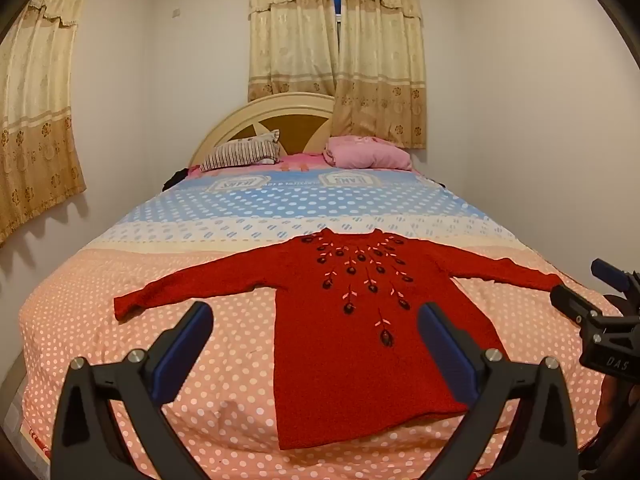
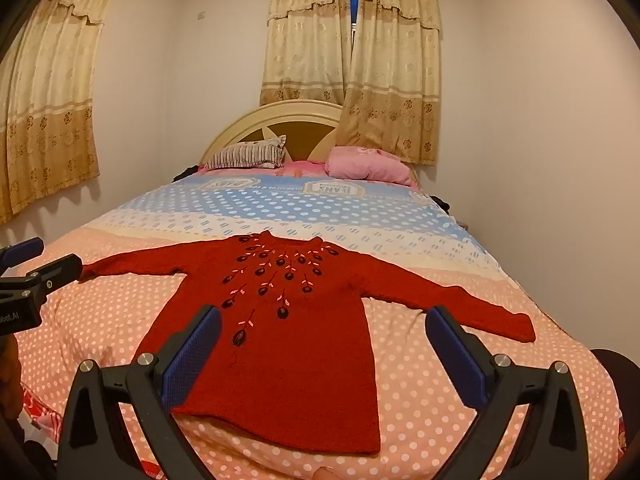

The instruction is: Fold small clothes

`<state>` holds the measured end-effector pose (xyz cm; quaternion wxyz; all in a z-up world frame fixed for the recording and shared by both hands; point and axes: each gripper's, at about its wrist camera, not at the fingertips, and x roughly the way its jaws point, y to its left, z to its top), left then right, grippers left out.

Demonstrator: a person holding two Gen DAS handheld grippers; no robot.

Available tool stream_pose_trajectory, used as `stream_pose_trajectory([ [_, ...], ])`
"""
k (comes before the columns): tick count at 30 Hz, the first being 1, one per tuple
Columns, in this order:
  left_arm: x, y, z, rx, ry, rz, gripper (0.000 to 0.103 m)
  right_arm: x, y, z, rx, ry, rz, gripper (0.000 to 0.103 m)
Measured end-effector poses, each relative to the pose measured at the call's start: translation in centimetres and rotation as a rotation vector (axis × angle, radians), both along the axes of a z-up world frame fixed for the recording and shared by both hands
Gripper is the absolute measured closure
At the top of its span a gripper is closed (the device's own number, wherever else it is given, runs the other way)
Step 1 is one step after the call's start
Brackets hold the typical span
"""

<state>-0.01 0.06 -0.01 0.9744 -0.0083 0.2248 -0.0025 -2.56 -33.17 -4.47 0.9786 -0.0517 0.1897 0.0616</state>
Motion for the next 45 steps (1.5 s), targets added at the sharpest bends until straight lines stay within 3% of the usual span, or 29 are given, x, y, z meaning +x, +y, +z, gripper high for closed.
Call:
stream_pose_trajectory([
  [45,0.37,0.39,-0.33,0.027,0.005,0.005,0.000,-0.12,0.44,-0.45,0.006,0.013,0.013,0.001],
])
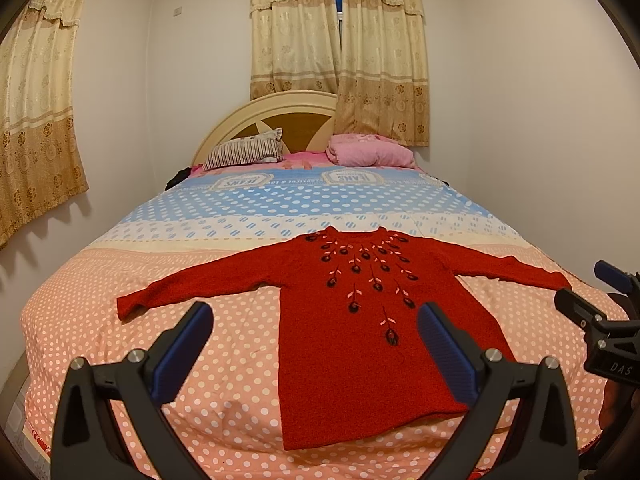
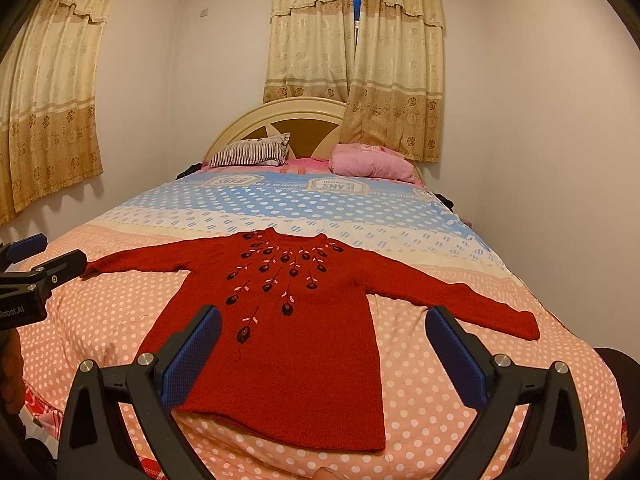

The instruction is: Fold small clothes

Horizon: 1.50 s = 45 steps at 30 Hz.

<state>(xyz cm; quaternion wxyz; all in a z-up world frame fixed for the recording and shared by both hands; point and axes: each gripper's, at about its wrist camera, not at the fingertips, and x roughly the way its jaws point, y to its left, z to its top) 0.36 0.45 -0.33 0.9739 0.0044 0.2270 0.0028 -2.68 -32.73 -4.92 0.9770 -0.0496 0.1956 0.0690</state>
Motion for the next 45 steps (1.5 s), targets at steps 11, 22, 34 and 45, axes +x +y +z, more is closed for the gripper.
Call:
stream_pose_trajectory([
  [11,0.01,-0.03,-0.05,0.001,0.001,0.000,0.000,-0.04,-0.12,0.14,0.000,0.000,0.001,0.001],
  [22,0.08,0.00,-0.02,-0.001,0.000,0.000,0.000,-0.22,0.04,0.16,0.000,0.005,0.010,0.001],
  [34,0.10,-0.03,-0.08,0.000,0.001,0.000,0.000,-0.11,0.13,0.18,0.002,0.007,0.014,0.001],
  [45,0.09,-0.02,-0.12,0.000,0.002,0.000,0.000,-0.23,0.24,0.20,0.004,0.008,0.019,0.001],
])
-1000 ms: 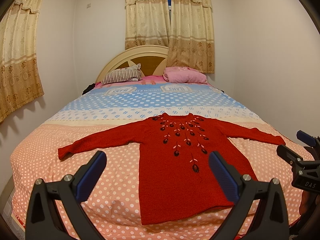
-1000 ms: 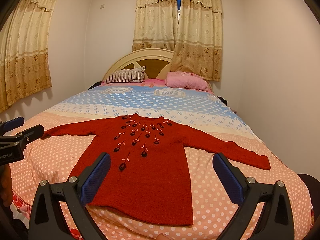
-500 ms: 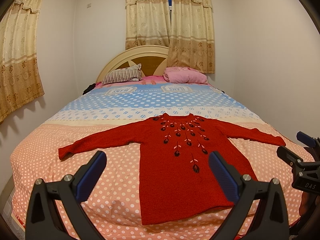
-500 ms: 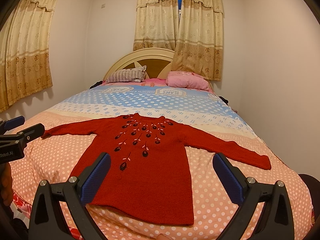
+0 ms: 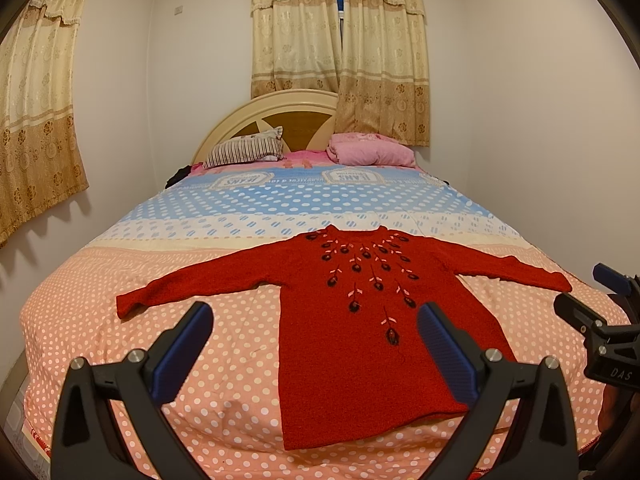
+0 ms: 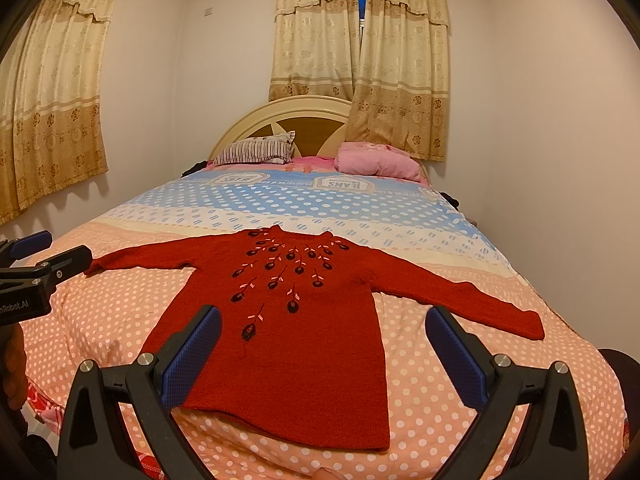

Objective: Fold small clothes
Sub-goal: 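Move the right tool to the sweater sleeve cuff and grasp it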

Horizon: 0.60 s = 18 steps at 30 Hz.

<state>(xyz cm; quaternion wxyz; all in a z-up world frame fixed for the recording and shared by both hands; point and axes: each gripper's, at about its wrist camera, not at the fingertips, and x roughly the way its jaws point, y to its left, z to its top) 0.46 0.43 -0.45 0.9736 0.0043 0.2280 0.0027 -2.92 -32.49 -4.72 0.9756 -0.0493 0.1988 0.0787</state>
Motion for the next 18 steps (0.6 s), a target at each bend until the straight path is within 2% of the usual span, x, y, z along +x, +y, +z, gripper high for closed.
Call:
stream_pose_trajectory([
  [9,0.5,0.2,-0.9,-0.006,0.016,-0.015,0.000,0.7,-0.2,-0.7,0.013,0.013,0.023,0.001],
  [14,2.3,0.6,-2.4,-0.002,0.041,-0.019,0.000,3.0,-1.3,-2.5,0.036,0.062,0.052,0.001],
  [18,4.8,1.2,-3.8,-0.014,0.085,-0.010,0.000,5.8,-3.8,-4.6,0.078,0.133,0.020,0.001],
])
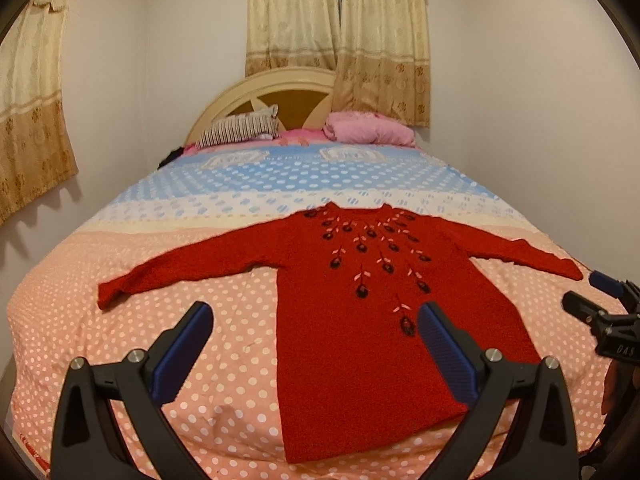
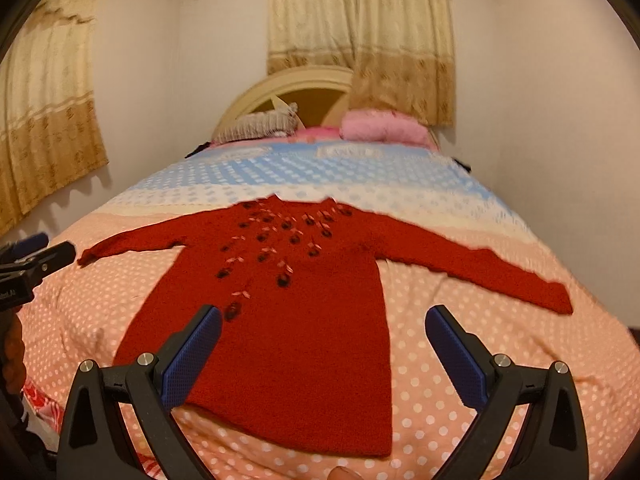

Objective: Fold small clothes
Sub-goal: 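Move the right tool to the sweater sleeve cuff and grasp it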

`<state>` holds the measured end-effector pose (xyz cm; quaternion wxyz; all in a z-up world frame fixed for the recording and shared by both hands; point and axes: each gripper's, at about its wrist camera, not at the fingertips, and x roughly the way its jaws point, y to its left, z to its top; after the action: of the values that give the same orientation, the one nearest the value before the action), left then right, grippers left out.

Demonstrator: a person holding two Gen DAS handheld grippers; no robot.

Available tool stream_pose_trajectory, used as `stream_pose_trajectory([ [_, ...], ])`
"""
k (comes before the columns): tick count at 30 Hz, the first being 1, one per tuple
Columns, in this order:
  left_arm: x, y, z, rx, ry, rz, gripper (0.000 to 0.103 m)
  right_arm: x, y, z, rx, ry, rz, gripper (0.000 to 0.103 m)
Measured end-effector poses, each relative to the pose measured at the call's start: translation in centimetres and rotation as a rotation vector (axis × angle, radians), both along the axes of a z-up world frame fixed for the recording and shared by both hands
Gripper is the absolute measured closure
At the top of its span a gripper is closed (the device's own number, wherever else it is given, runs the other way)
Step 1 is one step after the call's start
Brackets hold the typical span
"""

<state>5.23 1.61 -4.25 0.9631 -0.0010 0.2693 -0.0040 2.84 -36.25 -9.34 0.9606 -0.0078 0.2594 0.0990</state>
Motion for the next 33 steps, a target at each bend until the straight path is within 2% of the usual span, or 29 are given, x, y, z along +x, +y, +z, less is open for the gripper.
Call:
stream_pose_trajectory([
  [6,4.3,0.4,-2.0,-0.014,0.075,0.001,0.000,4.0,-5.0,-2.2,0.055,0.083,-0.106,0.001],
  [12,8.4,-0.7,-3.5,0.022,0.121,-0.009,0.000,7.5,-10.3,-3.9,0.119,0.153,-0.214,0.001],
  [20,13.2,-1.4,-5.4,0.088,0.137,-0.016,0.000,10.8,-17.1,-5.5,0.131,0.222,-0.353,0.001],
  [23,15.4,-0.5,-6.6,0.035,0.196,-0.007,0.000,12.0,-20.7,-6.0,0.153,0.250,-0.416,0.001],
  [27,17.2,-0.1,-7.8,0.038,0.227,0.002,0.000,13.3,-25.0,-6.6,0.180,0.281,-0.497,0.001],
  [33,19.2,0.0,-8.7,0.036,0.248,-0.006,0.000,15.5,-31.5,-7.7,0.293,0.306,-0.605,0.002],
])
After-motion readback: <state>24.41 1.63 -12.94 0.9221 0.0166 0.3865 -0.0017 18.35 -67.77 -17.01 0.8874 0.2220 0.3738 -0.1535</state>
